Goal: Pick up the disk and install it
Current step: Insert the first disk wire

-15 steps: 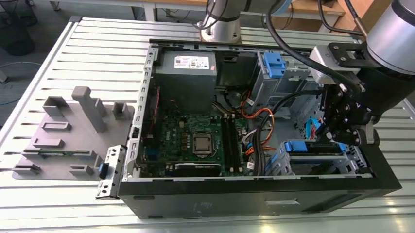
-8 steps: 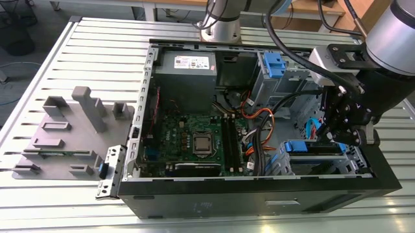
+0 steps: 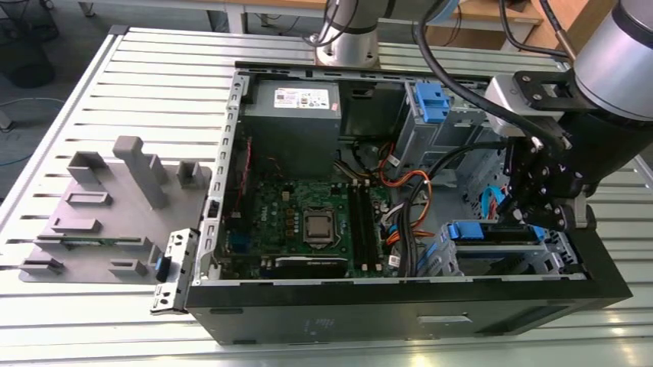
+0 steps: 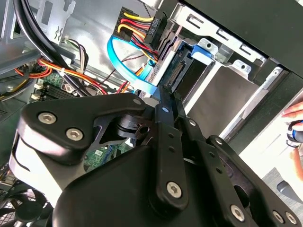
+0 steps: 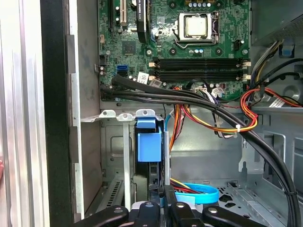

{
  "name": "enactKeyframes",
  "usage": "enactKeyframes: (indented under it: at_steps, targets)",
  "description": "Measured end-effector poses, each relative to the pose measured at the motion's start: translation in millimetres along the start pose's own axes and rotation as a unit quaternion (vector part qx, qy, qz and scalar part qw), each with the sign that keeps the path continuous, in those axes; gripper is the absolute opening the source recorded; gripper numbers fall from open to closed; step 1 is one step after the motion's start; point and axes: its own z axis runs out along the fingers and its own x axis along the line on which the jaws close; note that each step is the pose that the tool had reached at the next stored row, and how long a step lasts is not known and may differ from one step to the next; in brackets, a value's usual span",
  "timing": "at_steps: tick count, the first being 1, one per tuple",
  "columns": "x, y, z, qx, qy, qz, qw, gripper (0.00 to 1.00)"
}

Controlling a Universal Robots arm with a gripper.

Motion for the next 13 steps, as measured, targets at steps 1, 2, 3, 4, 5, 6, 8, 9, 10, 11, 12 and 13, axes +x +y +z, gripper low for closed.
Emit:
enactKeyframes:
  at_steps: [1,2,3,4,5,6,8,9,10,11,12,13]
  targets:
    - [0.0,0.0,0.0,0.0,0.0001,0.0,1.0,0.16]
    - [0.0,0.0,0.1,0.0,-0.0001,0.0,1.0,0.16]
    - [-0.1,0.0,0.8,0.0,-0.0004,0.0,1.0,0.16]
    - [0.0,0.1,1.7,0.0001,-0.0004,0.0,1.0,0.16]
    - [0.0,0.1,2.5,0.0001,-0.0003,0.0,1.0,0.16]
    - [0.0,0.1,3.0,0.0001,-0.0002,0.0,1.0,0.16]
    - [0.0,0.1,3.0,0.0001,-0.0001,0.0,1.0,0.16]
    - [0.1,0.2,3.2,0.0001,-0.0002,0.0,1.0,0.16]
    - [0.3,0.4,3.6,0.0001,-0.0002,0.0,1.0,0.16]
    - [0.3,0.5,3.7,0.0001,-0.0002,0.0,1.0,0.16]
    - [0.3,0.5,3.8,0.0001,-0.0002,0.0,1.0,0.16]
    - [0.4,0.5,4.0,0.0001,-0.0003,0.0,1.0,0.16]
